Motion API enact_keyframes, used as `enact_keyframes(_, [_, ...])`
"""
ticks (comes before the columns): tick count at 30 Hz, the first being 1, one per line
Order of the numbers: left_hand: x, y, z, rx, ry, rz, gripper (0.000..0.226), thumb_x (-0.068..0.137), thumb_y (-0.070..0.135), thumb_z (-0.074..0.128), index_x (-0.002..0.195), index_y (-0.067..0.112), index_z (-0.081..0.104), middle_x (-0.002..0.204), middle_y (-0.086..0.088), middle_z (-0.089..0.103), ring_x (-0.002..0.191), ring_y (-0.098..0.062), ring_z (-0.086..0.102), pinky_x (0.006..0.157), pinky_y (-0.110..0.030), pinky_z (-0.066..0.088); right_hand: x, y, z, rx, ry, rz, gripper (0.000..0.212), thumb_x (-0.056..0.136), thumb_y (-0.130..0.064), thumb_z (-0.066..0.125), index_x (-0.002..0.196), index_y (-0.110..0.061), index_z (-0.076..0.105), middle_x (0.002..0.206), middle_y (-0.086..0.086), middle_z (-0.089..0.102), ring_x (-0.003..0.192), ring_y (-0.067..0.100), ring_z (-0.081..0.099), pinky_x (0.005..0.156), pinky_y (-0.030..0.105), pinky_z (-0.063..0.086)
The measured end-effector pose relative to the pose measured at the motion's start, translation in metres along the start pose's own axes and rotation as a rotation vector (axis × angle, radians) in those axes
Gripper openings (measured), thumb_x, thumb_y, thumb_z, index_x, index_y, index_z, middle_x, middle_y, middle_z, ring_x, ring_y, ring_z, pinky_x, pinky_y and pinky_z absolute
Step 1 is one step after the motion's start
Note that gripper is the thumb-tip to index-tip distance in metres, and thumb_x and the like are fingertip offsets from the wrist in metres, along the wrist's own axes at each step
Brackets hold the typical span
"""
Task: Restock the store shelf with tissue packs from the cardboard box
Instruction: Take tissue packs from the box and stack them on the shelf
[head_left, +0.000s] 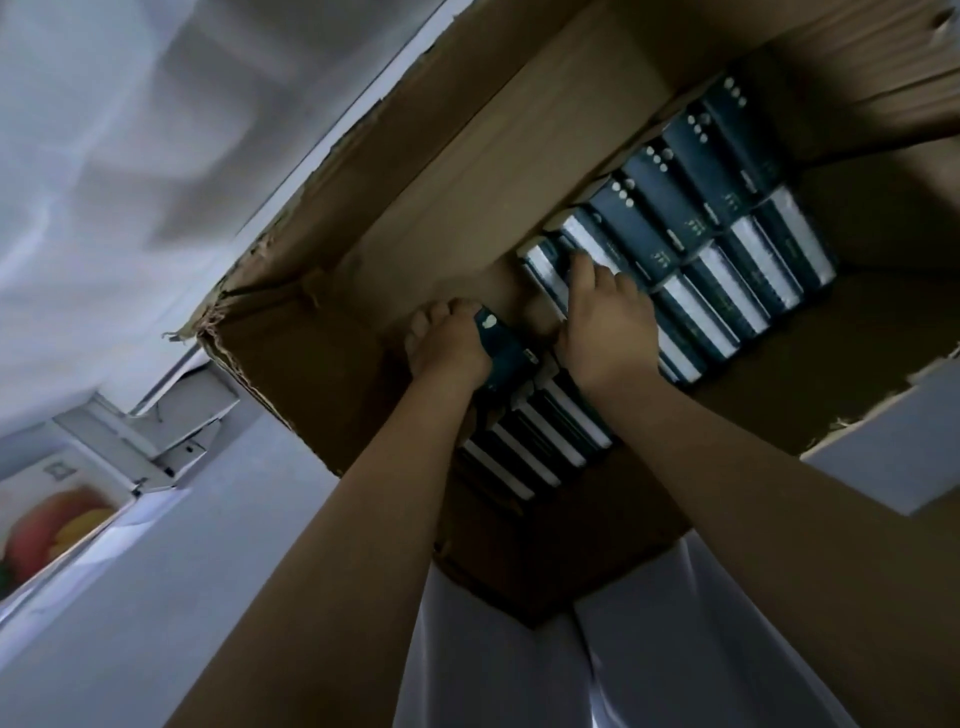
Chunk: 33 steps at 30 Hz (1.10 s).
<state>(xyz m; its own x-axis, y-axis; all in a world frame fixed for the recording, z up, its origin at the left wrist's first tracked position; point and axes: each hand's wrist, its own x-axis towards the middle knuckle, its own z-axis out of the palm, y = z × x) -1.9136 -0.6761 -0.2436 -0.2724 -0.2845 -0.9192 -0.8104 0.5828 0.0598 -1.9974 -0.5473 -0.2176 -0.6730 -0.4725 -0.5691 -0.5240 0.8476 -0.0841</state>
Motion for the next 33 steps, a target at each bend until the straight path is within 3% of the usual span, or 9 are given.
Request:
enact_keyframes(4, [-0.019,-0.003,-0.012,-0.062,0.020,-0.028,0.050,0.089,0.044,0.063,0.132,0.025,0.046,0.141,-0.010,0.040,0.132,-0.032,0.031,0.102,-0.040,0.035,-0.011,-0.001,-0.015,0.175,0.040,0.037,0.038,0.086,-0.017,0.063,0.119,0.000,0.055,0.115,0.020,0.060,0.110,0.035,0.052,0.086,0.039,0.040])
enact_keyframes(9, [-0.090,-0.003,-0.035,-0.205,0.181,-0.027,0.057,0.091,0.048,0.058,0.134,0.014,0.043,0.136,-0.011,0.047,0.129,-0.032,0.038,0.103,-0.041,0.037,-0.052,-0.008,-0.067,0.373,0.076,0.290,0.040,0.084,-0.035,0.064,0.109,-0.003,0.062,0.110,0.016,0.060,0.104,0.036,0.053,0.085,0.042,0.043])
enact_keyframes(14, [-0.190,0.001,-0.073,-0.378,0.251,0.000,0.050,0.089,0.046,0.062,0.122,0.012,0.046,0.114,-0.007,0.057,0.108,-0.027,0.057,0.080,-0.033,0.045,-0.112,-0.009,-0.151,0.765,0.099,0.398,0.034,0.085,-0.033,0.064,0.105,-0.006,0.059,0.108,0.011,0.054,0.087,0.022,0.052,0.070,0.033,0.043])
enact_keyframes(16, [-0.239,0.005,-0.094,-0.467,0.276,-0.010,0.052,0.091,0.041,0.063,0.125,0.008,0.042,0.119,-0.009,0.056,0.107,-0.027,0.057,0.077,-0.030,0.044,-0.140,-0.009,-0.195,0.895,0.115,0.415,0.025,0.083,-0.032,0.063,0.093,-0.010,0.058,0.095,0.012,0.060,0.078,0.023,0.056,0.064,0.031,0.044])
enact_keyframes(19, [-0.326,0.015,-0.130,-0.697,0.339,-0.003,0.056,0.093,0.029,0.063,0.134,0.006,0.034,0.130,-0.013,0.053,0.108,-0.028,0.057,0.080,-0.031,0.046,-0.185,-0.006,-0.275,1.002,0.110,0.447,0.020,0.087,-0.027,0.062,0.099,-0.011,0.059,0.087,0.005,0.063,0.078,0.023,0.059,0.065,0.030,0.044])
enact_keyframes(23, [-0.453,0.025,-0.175,-0.913,0.416,0.060,0.066,0.094,0.024,0.063,0.148,0.013,0.028,0.135,-0.009,0.055,0.112,-0.027,0.059,0.085,-0.031,0.050,-0.249,-0.005,-0.392,1.087,0.124,0.399,0.030,0.089,-0.024,0.065,0.114,-0.009,0.060,0.099,0.001,0.065,0.089,0.018,0.061,0.077,0.029,0.045])
enact_keyframes(26, [-0.534,0.033,-0.210,-1.057,0.479,0.066,0.044,0.094,0.022,0.063,0.132,0.012,0.046,0.119,-0.003,0.059,0.100,-0.020,0.057,0.084,-0.027,0.049,-0.286,-0.007,-0.467,1.125,0.116,0.284,0.040,0.090,-0.022,0.066,0.126,-0.006,0.059,0.108,0.004,0.065,0.097,0.021,0.062,0.077,0.026,0.043])
enact_keyframes(29, [-0.604,0.041,-0.243,-1.226,0.555,0.087,0.024,0.093,0.015,0.062,0.110,0.014,0.046,0.099,0.001,0.055,0.091,-0.016,0.053,0.066,-0.019,0.045,-0.325,-0.014,-0.535,1.122,0.187,0.124,0.034,0.091,-0.022,0.066,0.122,-0.010,0.059,0.103,0.000,0.062,0.092,0.017,0.062,0.073,0.023,0.043])
enact_keyframes(33, [-0.670,0.049,-0.285,-1.358,0.610,0.176,0.021,0.086,0.006,0.068,0.098,0.011,0.051,0.103,-0.014,0.063,0.091,-0.028,0.064,0.086,-0.049,0.055,-0.354,-0.029,-0.615,1.149,0.361,-0.038,0.029,0.089,-0.021,0.068,0.115,-0.010,0.061,0.095,0.003,0.065,0.072,0.003,0.057,0.060,0.016,0.042])
